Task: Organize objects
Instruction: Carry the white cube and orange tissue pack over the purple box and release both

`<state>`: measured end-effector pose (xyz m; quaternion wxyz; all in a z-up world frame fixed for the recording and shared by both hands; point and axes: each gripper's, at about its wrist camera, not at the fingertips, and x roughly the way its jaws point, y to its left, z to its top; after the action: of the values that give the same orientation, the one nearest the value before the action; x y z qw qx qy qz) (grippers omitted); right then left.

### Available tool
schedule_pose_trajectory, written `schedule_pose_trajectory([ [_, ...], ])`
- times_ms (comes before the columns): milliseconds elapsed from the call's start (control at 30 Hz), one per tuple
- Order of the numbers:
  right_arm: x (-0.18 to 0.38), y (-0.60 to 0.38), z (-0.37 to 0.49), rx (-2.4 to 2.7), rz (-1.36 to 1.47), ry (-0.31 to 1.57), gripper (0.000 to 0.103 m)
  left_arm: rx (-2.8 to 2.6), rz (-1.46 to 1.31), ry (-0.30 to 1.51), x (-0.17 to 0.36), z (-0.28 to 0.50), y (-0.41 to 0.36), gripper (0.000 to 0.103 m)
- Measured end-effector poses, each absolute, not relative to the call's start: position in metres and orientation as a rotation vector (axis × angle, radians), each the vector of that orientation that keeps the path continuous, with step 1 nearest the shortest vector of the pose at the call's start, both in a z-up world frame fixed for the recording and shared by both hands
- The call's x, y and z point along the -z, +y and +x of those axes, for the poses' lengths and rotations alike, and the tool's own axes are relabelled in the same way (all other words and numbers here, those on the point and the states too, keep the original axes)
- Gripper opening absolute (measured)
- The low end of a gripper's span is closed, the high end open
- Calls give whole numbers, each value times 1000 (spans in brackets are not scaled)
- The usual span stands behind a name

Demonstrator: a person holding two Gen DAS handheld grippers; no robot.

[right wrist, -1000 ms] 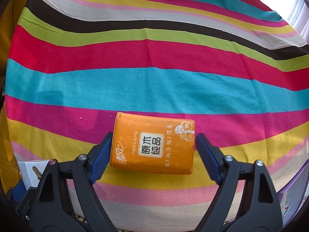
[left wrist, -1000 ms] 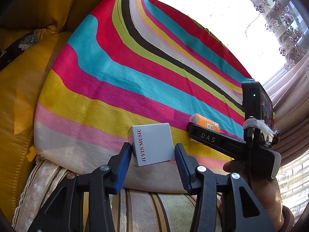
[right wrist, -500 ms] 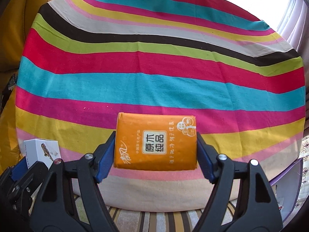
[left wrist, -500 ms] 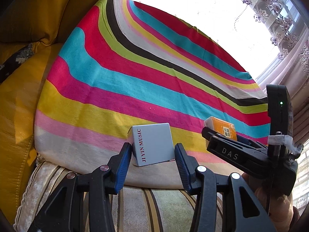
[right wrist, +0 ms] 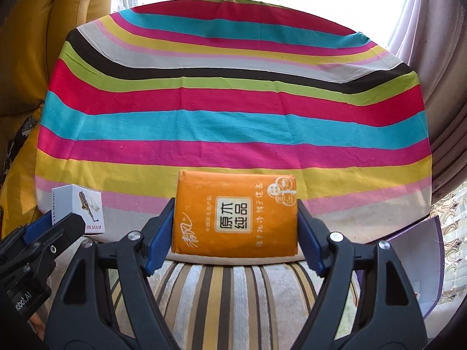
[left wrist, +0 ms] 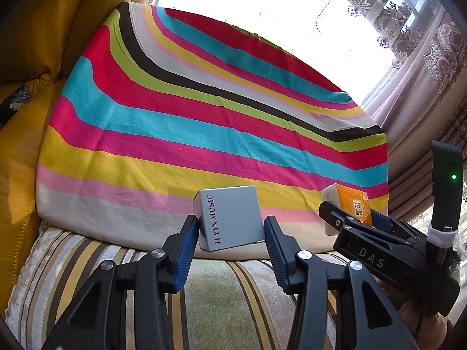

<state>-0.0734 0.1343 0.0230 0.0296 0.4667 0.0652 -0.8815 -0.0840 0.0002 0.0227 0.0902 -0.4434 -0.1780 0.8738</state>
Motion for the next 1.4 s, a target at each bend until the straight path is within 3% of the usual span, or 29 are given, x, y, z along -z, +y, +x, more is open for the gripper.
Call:
schedule_pose_trajectory([
  [1400, -48, 372, 64, 3106, 1600, -24, 78, -2124, -1225, -134, -50, -25, 235, 47],
])
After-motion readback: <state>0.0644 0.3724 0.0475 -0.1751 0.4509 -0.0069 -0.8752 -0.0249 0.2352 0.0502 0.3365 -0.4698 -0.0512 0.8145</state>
